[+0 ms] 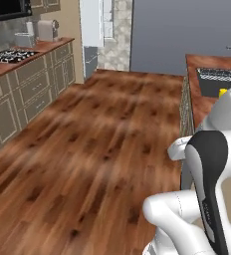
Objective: Gather the avocado and eggplant from the fridge and place them on a tray on the dining counter. Then gather the steak and chicken drumstick from the fridge and place them on the other tray.
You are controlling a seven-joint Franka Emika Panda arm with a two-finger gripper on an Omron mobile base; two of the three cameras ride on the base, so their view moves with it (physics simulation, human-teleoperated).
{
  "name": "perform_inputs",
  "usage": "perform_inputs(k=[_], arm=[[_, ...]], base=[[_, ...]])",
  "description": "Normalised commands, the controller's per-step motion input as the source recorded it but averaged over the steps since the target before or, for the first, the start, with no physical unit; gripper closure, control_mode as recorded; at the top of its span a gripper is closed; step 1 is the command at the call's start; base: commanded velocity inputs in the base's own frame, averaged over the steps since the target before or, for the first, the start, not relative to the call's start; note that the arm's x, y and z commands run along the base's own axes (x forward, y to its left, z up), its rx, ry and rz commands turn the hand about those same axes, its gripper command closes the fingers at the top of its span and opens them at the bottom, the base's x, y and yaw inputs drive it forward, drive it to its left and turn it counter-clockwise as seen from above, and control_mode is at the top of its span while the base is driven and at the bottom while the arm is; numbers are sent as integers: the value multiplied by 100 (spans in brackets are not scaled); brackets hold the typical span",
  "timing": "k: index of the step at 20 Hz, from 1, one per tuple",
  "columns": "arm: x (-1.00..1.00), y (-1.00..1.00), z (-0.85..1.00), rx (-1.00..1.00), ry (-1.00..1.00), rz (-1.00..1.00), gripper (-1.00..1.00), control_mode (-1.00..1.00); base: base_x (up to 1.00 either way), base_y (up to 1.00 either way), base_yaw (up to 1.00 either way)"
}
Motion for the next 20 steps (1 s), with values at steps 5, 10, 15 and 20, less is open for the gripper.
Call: perform_inputs(k=[5, 10, 15, 20], arm=[[0, 0, 0, 0, 0, 0, -100, 100], [0, 0, 0, 0, 0, 0, -100, 100], [0, 0, 0, 0, 0, 0, -100, 100], [0, 0, 0, 0, 0, 0, -100, 100]], base=[[82, 91, -36], [86, 91, -35], [93, 84, -34], [100, 68, -29]])
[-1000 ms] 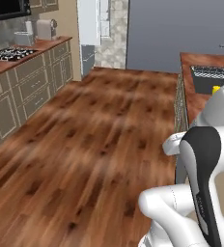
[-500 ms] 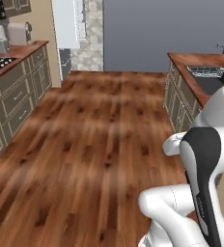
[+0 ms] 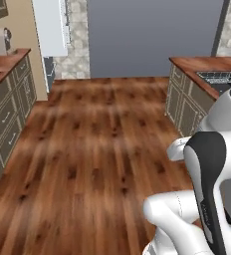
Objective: Gather the avocado and eggplant from the fridge and place them on a tray on the dining counter. Then gather the steak and chicken drumstick from the fridge and place them on the other tray.
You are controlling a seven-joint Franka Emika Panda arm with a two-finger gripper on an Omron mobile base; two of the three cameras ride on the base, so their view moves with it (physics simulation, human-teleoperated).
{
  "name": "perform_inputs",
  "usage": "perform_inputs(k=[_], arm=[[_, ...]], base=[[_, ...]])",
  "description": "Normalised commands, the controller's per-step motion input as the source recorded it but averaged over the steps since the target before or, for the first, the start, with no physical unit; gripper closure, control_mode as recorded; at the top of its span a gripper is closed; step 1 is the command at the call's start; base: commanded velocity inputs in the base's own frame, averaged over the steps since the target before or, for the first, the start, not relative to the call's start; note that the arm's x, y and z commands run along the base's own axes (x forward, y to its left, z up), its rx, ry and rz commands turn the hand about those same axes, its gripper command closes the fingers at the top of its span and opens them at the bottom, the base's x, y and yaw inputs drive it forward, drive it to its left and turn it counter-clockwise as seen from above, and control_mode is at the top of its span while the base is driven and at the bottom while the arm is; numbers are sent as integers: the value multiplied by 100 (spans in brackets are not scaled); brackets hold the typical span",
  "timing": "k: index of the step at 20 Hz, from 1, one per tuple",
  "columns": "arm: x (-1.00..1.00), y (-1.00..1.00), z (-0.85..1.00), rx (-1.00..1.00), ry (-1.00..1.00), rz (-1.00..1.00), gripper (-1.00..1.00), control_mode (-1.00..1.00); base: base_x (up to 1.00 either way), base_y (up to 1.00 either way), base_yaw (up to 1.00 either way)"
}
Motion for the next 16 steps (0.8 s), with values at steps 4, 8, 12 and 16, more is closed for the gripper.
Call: perform_inputs(k=[4, 8, 12, 16], arm=[[0, 0, 0, 0, 0, 0, -100, 100], [0, 0, 0, 0, 0, 0, -100, 100], [0, 0, 0, 0, 0, 0, -100, 100], [0, 0, 0, 0, 0, 0, -100, 100]], base=[[100, 53, -23], [100, 39, -17], [100, 21, -10], [100, 5, -2]])
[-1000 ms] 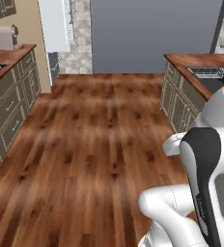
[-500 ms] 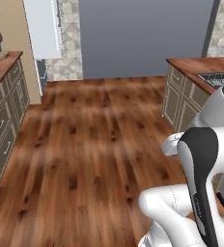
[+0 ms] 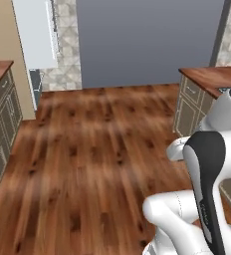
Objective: Gather the avocado and eggplant from the fridge and place them on a tray on the dining counter. Then gather the steak and chicken drumstick from the fridge and place them on the other tray.
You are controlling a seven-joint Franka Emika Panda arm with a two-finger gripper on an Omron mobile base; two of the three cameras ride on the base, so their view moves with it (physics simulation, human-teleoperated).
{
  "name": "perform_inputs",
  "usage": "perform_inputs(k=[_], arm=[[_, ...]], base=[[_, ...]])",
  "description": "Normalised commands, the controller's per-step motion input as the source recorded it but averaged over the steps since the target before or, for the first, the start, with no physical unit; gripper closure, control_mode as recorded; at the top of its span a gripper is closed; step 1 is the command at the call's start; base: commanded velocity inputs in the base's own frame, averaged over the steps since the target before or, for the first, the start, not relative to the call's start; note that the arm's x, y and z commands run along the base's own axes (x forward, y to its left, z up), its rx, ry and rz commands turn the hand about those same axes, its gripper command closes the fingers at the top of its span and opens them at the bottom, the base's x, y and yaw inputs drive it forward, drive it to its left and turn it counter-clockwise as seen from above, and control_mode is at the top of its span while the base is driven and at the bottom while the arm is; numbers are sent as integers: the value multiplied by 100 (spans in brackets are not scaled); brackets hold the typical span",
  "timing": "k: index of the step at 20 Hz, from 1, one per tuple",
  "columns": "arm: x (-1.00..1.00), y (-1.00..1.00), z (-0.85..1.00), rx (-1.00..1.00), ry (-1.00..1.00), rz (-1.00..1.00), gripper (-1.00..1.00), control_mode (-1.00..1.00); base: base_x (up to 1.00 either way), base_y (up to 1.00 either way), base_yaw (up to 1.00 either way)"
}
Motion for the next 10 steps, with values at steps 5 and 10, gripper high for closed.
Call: perform_inputs(k=[5, 10], arm=[[0, 0, 0, 0, 0, 0, -100, 100], [0, 0, 0, 0, 0, 0, -100, 100]], base=[[100, 0, 1], [100, -2, 10]])
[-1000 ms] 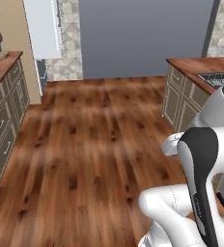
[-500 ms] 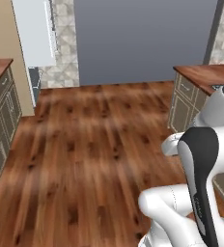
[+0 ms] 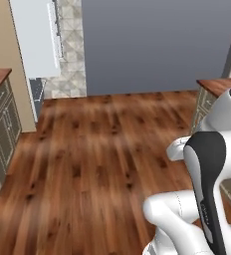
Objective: Gather the avocado and eggplant from the fridge and place them on a tray on the dining counter. Then gather the steak and chicken drumstick from the fridge and place them on the other tray.
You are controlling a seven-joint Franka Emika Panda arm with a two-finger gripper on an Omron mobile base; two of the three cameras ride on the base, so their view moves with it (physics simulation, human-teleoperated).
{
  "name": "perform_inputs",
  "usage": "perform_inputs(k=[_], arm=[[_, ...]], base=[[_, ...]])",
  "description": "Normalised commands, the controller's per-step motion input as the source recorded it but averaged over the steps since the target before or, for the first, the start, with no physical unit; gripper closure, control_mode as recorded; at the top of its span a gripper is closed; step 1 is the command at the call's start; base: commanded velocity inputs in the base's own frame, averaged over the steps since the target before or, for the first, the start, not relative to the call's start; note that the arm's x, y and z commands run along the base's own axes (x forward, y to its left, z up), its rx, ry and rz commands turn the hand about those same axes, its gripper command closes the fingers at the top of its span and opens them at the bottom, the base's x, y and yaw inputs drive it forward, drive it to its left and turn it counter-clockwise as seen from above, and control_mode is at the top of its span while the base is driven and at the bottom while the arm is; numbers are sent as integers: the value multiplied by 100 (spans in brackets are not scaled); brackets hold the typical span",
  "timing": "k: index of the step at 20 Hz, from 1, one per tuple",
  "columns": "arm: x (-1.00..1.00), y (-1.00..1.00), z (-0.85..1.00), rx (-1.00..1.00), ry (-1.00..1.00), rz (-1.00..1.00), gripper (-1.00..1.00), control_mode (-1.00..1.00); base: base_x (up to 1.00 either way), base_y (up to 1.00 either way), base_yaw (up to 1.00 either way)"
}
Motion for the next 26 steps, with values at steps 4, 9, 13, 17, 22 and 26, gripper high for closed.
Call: perform_inputs(k=[4, 9, 13, 17, 22, 26], arm=[[0, 0, 0, 0, 0, 0, -100, 100], [0, 0, 0, 0, 0, 0, -100, 100], [0, 0, 0, 0, 0, 0, -100, 100], [0, 0, 0, 0, 0, 0, -100, 100], [0, 0, 0, 0, 0, 0, -100, 100], [0, 0, 0, 0, 0, 0, -100, 100]], base=[[92, -5, 14], [50, 2, 8], [37, 1, 0], [91, -9, 6], [100, -19, 14], [100, -23, 21]])
